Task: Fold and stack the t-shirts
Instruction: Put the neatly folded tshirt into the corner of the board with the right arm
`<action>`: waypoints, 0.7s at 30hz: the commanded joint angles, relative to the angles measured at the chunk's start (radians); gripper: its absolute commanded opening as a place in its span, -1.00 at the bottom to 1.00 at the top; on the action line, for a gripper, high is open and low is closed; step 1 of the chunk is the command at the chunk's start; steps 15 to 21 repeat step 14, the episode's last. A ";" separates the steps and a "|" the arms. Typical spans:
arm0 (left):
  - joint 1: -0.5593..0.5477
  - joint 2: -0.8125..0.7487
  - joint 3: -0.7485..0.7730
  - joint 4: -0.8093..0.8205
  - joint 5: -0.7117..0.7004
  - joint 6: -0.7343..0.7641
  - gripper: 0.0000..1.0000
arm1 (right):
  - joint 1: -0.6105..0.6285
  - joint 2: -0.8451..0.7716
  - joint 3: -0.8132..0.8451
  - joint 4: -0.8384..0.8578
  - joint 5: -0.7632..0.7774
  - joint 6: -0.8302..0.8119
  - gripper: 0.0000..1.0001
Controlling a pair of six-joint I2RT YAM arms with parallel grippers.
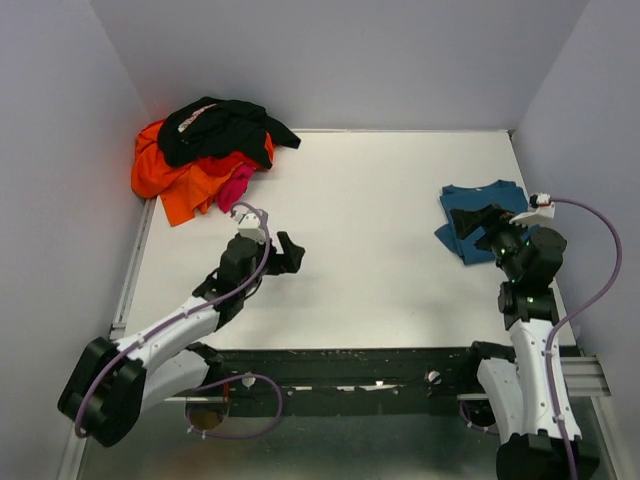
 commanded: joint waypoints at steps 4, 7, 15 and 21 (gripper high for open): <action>-0.038 -0.253 -0.120 0.130 -0.071 0.062 0.97 | 0.003 -0.147 -0.129 0.067 -0.170 0.007 1.00; -0.040 -0.282 -0.126 0.127 -0.079 0.068 0.97 | 0.002 -0.164 -0.143 0.041 -0.158 -0.003 0.93; -0.041 -0.275 -0.117 0.122 -0.076 0.056 0.97 | 0.003 -0.143 -0.131 0.050 -0.106 -0.039 0.63; -0.041 -0.275 -0.117 0.122 -0.076 0.056 0.97 | 0.003 -0.143 -0.131 0.050 -0.106 -0.039 0.63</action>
